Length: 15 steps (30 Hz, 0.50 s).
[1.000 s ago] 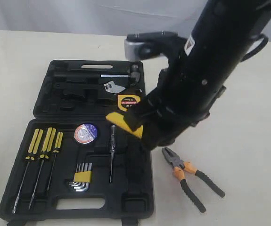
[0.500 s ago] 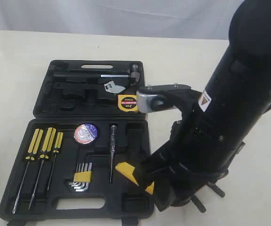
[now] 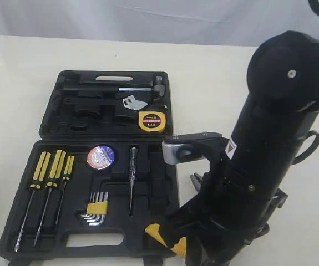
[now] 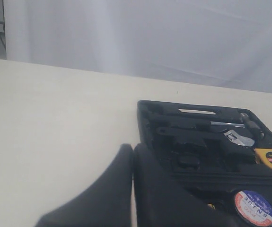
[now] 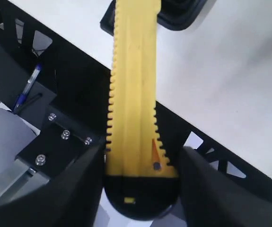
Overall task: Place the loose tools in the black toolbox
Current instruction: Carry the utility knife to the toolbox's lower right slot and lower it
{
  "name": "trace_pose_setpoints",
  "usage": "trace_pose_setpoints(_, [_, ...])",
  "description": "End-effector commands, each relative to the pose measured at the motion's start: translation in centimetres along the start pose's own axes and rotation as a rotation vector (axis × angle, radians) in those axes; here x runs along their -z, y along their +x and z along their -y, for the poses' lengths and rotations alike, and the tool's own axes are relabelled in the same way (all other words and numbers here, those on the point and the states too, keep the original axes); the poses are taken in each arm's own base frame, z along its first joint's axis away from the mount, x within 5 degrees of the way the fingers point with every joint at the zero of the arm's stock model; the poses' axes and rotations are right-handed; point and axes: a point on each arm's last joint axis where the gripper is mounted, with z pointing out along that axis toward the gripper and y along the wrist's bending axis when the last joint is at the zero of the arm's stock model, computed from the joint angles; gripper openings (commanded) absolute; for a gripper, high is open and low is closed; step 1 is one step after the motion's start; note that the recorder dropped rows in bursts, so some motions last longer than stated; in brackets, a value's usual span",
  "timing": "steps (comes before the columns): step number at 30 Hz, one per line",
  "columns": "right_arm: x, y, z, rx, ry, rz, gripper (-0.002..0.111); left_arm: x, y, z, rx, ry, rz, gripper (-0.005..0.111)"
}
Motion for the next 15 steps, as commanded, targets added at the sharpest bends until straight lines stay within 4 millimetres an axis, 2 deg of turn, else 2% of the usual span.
trace_pose_setpoints(1, [-0.8,-0.4,0.2,0.01,0.008,-0.032,-0.001,0.0,-0.2,0.1,0.001,0.006,0.001,0.0])
trace_pose_setpoints(15, [-1.8,-1.2,0.8,0.005,0.051,-0.073,-0.001,0.0,-0.2,0.1,0.001,0.006,0.001,0.0])
